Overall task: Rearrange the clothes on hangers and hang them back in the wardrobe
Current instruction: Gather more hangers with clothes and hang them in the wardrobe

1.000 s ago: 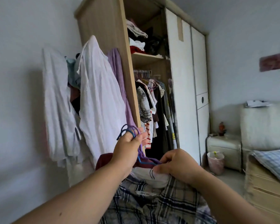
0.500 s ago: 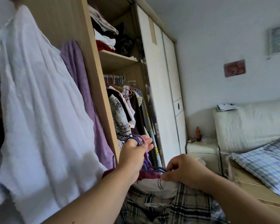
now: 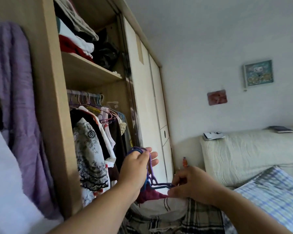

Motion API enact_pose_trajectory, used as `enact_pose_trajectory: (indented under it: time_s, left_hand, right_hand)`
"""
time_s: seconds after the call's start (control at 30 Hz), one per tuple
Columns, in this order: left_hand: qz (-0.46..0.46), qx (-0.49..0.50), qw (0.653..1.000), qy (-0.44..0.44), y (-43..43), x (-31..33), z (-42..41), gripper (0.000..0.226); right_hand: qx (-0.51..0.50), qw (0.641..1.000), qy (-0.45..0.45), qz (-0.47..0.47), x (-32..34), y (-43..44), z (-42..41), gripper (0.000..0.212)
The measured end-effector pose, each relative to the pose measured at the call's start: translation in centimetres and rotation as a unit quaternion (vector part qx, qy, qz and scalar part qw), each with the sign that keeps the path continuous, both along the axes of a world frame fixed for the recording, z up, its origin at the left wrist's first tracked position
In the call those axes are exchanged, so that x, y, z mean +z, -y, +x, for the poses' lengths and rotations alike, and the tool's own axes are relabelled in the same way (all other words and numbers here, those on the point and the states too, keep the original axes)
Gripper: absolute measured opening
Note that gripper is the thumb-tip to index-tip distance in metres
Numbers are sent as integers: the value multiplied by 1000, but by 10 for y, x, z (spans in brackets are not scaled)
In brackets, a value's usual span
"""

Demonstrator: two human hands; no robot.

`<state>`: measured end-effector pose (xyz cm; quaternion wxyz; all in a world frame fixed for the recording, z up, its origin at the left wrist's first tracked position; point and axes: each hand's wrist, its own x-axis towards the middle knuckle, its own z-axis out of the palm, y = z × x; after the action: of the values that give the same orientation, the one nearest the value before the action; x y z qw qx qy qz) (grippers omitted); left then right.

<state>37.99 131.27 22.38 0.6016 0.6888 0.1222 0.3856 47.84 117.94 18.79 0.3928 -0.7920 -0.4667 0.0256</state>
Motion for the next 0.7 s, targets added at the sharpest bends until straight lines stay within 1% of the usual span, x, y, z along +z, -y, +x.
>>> enact_pose_trajectory:
  time_s: [0.1, 0.23, 0.33, 0.43, 0.5, 0.63, 0.7]
  left_hand:
    - [10, -18, 1000, 17, -21, 6, 28, 20]
    - [42, -23, 999, 10, -43, 15, 65, 19]
    - [55, 1, 998, 15, -62, 21, 100, 22]
    - [48, 14, 999, 12, -84, 26, 131, 22]
    - [58, 48, 997, 13, -101, 27, 152, 23]
    - [41, 124, 991, 18, -133, 36, 185, 25]
    - [31, 170, 985, 26, -144, 49, 194, 25]
  right_hand:
    - [1, 1000, -14, 7, 11, -20, 25, 22]
    - [7, 1000, -26, -9, 25, -45, 66, 17]
    - [41, 998, -41, -13, 32, -72, 105, 18]
    - [73, 997, -26, -18, 39, -104, 147, 11]
    - [114, 993, -11, -38, 44, -129, 175, 9]
    - [217, 975, 6, -48, 60, -182, 224, 17]
    - [262, 964, 23, -45, 71, -208, 240, 10]
